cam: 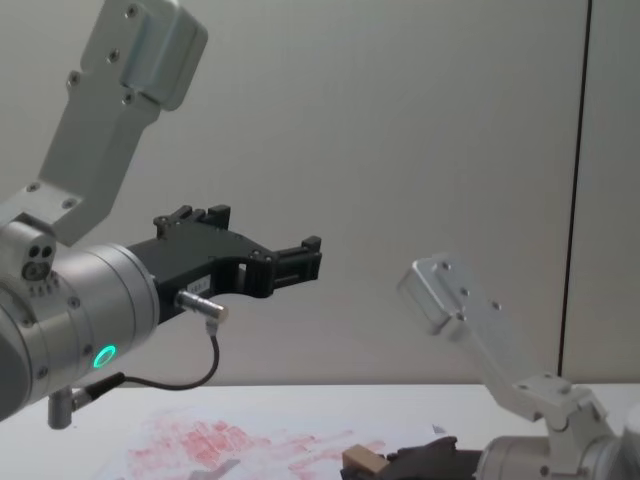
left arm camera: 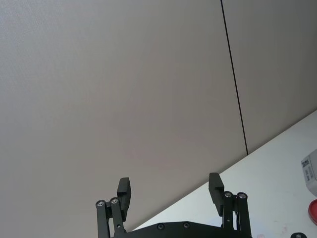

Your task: Use the one hand to pick up the stamp and affix it onto the A4 paper.

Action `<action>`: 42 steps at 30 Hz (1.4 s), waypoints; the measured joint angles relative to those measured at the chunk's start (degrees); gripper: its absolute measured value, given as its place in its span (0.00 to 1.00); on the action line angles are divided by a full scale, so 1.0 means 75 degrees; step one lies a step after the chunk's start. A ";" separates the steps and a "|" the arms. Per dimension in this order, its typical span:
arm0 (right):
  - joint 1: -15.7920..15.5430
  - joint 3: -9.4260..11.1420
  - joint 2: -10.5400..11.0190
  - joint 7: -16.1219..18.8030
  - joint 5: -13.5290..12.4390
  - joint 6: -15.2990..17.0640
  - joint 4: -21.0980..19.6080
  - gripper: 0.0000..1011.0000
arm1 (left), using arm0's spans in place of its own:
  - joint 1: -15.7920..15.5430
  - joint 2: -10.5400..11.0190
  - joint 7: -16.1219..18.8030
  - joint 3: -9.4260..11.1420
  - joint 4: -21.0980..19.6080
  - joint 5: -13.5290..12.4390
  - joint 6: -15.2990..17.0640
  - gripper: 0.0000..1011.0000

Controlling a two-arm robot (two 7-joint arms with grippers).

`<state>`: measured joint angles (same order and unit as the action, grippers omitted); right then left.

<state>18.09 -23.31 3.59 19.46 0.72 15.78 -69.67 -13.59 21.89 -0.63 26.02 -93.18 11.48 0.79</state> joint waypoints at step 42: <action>-0.0068 0.0397 0.0120 -0.0540 -0.1227 0.0088 -0.0688 0.22 | 0.0000 0.0000 0.0001 0.0000 0.0000 0.0000 0.0000 0.99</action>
<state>17.58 -20.34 4.49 15.41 -8.48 16.45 -74.83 -13.59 21.89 -0.62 26.02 -93.18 11.48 0.80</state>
